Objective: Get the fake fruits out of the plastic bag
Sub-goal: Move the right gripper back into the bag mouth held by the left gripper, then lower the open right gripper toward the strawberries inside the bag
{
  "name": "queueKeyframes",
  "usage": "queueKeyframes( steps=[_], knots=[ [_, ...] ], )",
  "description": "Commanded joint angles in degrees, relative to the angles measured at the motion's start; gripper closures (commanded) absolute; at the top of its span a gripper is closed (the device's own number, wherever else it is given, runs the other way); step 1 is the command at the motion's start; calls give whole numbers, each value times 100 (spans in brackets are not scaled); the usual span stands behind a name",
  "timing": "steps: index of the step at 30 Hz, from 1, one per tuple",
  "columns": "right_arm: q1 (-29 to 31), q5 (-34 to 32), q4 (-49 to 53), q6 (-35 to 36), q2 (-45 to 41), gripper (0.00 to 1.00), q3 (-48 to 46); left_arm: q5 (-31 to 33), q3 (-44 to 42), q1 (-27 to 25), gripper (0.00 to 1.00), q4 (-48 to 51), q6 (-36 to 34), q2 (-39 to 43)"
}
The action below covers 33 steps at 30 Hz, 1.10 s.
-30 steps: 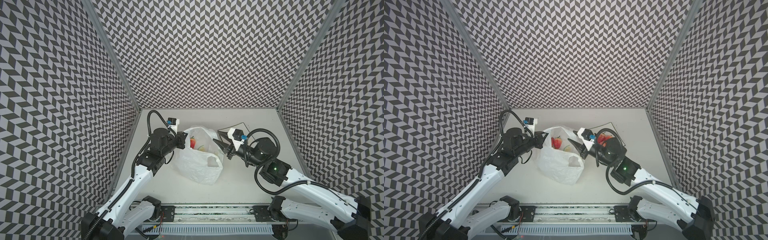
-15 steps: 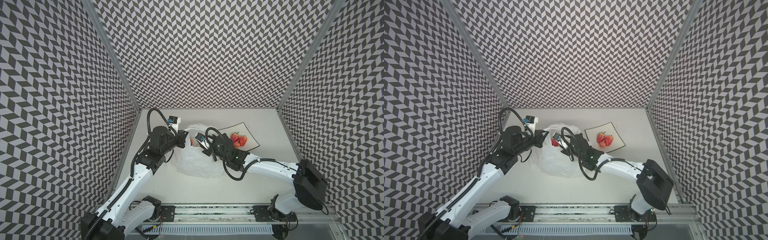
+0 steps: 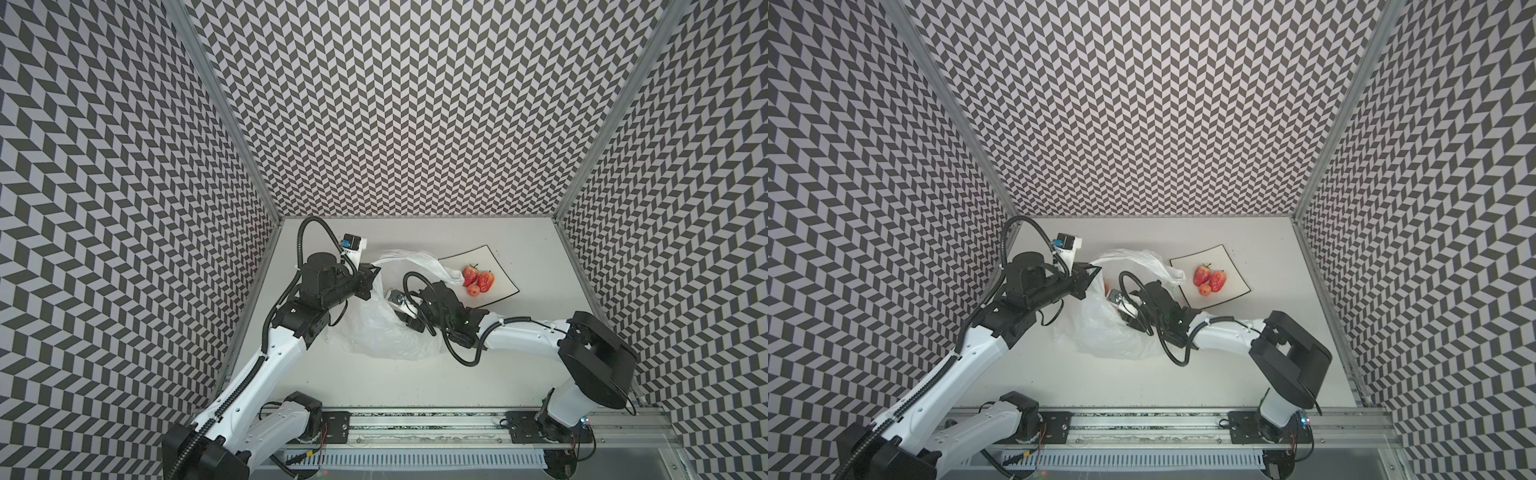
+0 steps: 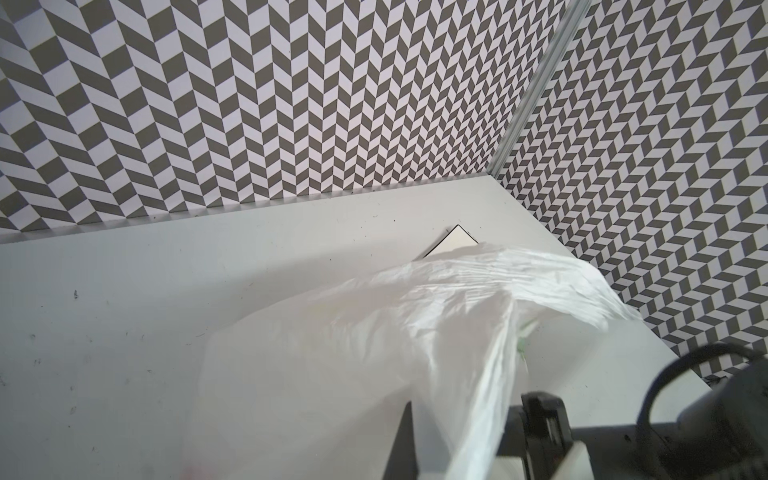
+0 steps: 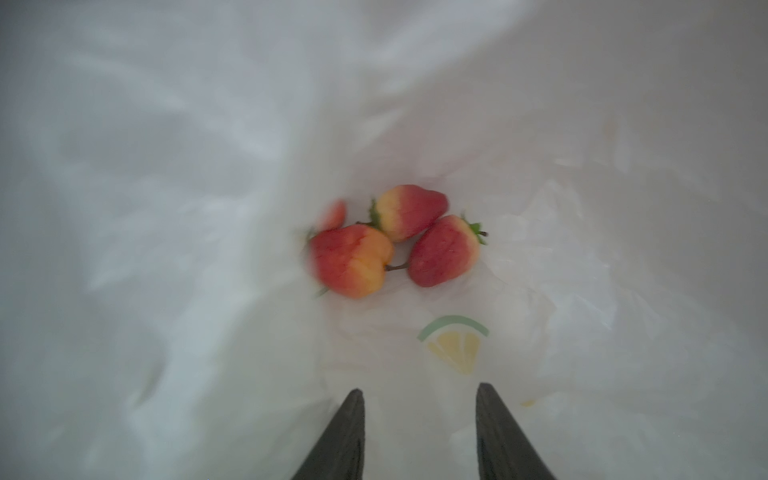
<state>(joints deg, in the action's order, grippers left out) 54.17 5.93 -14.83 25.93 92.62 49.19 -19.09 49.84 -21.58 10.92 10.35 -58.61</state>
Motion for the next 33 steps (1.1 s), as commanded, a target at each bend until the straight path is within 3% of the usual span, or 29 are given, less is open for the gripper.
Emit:
queueKeyframes(
  steps=[1,7,10,12,16,22,26,28,33],
  knots=[
    [289,861,-195,-150,-369,53,-187,-176,254,32,100,-299,2,-149],
    [390,1148,-710,-1201,-414,49,-168,-830,175,32,100,-656,-57,-274],
    [189,644,-1327,-2139,-434,49,-212,-1215,98,42,100,-705,-206,-248],
    [49,-124,-1544,-2896,-366,50,-255,-1393,16,66,100,-700,-319,-219],
    [-70,-1006,-1919,-4435,-133,52,-543,-1583,-148,114,100,-769,-378,-172],
    [-69,-1729,-1949,-5703,461,49,-411,-1706,-275,124,100,-997,-221,-177],
    [-95,-1573,-2241,-5776,685,51,-308,-1547,-290,125,100,-965,-174,-173],
    [-92,-1217,-2409,-5551,668,53,-340,-1123,-287,121,100,-883,-140,-155],
    [-92,-96,-3284,-5125,162,69,-1025,-78,-298,137,100,-739,-53,-213]
  ],
)
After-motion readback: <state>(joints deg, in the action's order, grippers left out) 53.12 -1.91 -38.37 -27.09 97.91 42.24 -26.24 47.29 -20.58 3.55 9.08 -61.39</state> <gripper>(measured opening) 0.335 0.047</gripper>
